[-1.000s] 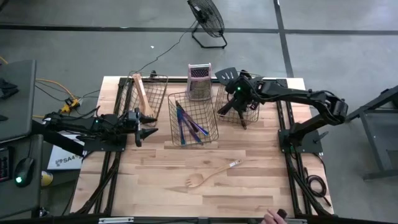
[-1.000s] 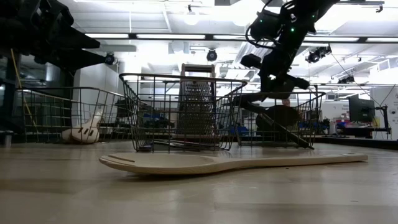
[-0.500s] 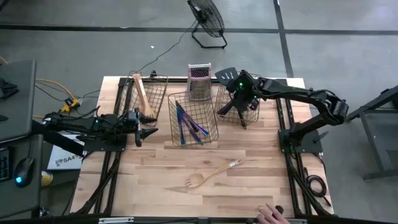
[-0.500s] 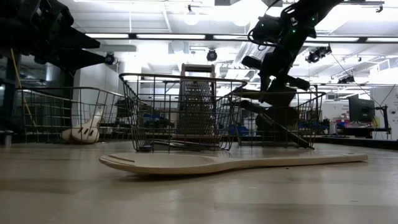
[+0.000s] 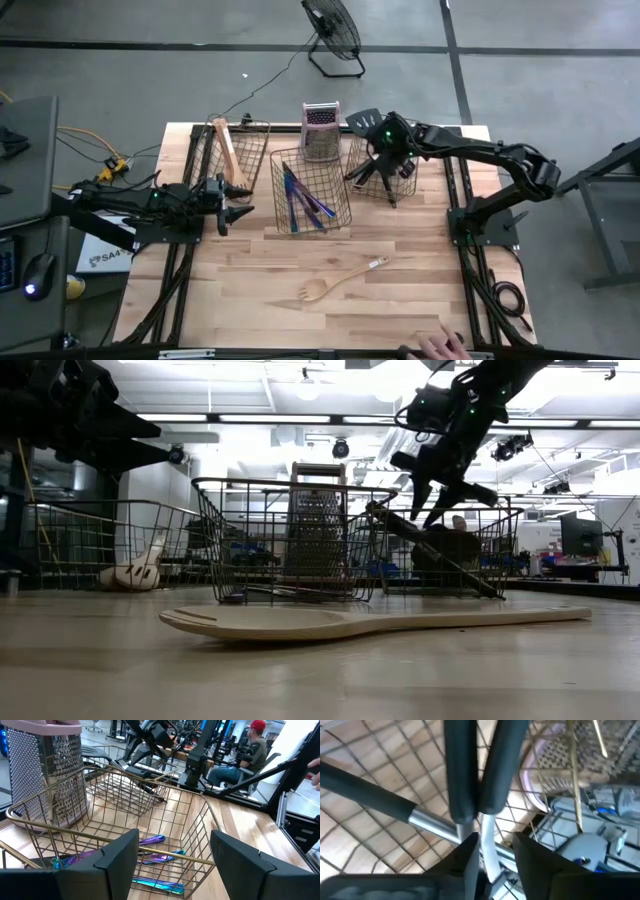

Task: Pick & Place Kitchen Items
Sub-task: Put the brown serving spoon into the left wire basket

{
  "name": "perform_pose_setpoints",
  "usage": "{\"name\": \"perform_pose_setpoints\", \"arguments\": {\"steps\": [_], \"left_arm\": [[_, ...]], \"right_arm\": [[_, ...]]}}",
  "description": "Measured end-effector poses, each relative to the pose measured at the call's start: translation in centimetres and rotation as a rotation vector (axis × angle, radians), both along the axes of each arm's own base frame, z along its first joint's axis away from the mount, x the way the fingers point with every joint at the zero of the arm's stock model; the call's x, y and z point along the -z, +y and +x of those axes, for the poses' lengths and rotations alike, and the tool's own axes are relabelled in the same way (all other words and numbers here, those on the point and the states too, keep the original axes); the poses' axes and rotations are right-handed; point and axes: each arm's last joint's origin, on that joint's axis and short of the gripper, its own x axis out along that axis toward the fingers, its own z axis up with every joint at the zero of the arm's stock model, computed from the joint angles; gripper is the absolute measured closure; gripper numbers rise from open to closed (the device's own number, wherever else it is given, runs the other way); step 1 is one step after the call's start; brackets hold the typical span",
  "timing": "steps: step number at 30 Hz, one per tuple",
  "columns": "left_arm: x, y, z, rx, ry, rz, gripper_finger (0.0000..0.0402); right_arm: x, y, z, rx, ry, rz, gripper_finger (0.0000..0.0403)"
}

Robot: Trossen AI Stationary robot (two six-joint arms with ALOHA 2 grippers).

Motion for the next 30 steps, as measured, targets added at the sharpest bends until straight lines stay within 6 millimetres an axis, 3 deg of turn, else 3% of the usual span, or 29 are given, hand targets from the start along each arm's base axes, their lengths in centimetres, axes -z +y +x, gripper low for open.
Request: {"name": "perform_pose_setpoints", "arguments": {"steps": [5,15,21,30], "left_arm": [[0.0,0.0,0.0,0.0,0.0,0.0,0.0158],[0.0,0.0,0.0,0.0,0.0,0.0,0.0158],[0.0,0.0,0.0,0.0,0.0,0.0,0.0158],[0.0,0.0,0.0,0.0,0.0,0.0,0.0158]], "right_arm": [[-0.3,-0.2,0.1,0.079,-0.036,-0.023,0.0266],[-2.4,0.7,-0.2,0.296,-0.208,0.017,0.0262],[-3.8,2.0,-0.5,0.419,-0.329,0.081,0.0262],[-5.6,5.7,-0.2,0.444,-0.472,0.211,0.0262]]}}
